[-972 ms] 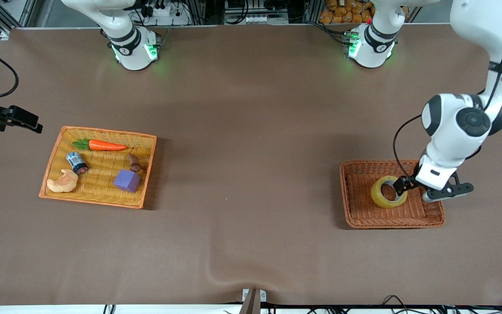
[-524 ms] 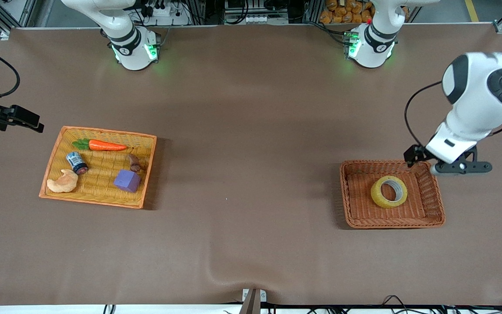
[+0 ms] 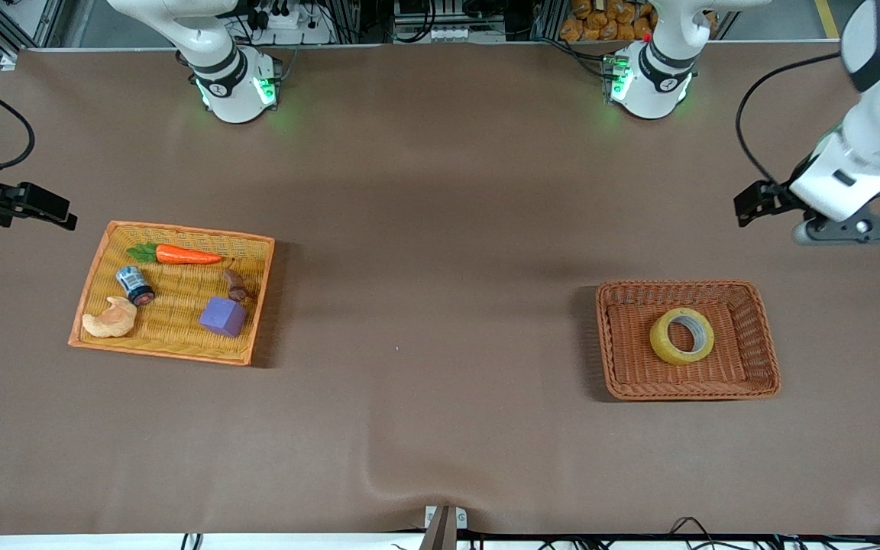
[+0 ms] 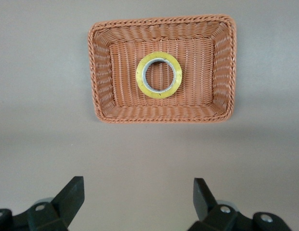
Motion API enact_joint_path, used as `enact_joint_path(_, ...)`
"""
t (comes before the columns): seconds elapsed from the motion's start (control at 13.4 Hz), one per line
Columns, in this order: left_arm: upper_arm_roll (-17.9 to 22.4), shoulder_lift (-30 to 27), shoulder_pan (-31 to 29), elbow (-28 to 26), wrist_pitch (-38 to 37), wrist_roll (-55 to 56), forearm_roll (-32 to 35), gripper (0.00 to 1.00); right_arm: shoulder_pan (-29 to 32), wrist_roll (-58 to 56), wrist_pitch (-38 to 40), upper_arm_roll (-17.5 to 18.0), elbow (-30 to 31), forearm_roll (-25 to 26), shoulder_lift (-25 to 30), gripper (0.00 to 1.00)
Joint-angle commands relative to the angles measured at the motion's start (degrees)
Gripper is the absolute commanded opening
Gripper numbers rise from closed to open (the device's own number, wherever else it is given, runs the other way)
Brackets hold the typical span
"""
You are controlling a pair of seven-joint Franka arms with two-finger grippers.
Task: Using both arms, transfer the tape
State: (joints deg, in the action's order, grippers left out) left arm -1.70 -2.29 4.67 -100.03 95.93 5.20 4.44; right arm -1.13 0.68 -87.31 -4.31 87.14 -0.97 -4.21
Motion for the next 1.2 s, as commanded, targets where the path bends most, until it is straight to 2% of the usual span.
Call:
enact_joint_path(0.0, -0.2, 0.8, -0.2, 5.4, -4.5, -5.5, -1.0, 1.00, 1.0, -0.4, 0.9, 0.6, -0.9, -0.7, 0.0, 1.00)
enact_joint_path(0.15, -0.3, 0.5, -0.4, 5.8, -7.4, -10.4, -1.1, 1.00, 1.0, -0.4, 0.9, 0.5, -0.9, -0.8, -0.1, 1.00)
enact_joint_path(0.3, -0.3, 0.5, -0.4, 7.8, -9.4, -10.5, -1.2, 1.00, 1.0, -0.4, 0.9, 0.6, -0.9, -0.8, -0.1, 1.00)
enact_joint_path(0.52, 0.2, -0.6, -3.1, 9.0, -9.2, -8.9, -9.8, 1.00, 1.0, -0.4, 0.9, 0.6, -0.9, -0.8, -0.1, 1.00)
enact_joint_path(1.12, -2.8, -0.2, -2.8, 9.0, -5.0, -4.6, -3.9, 1.00, 1.0, -0.4, 0.8, 0.6, -1.0, -0.8, -0.2, 1.00)
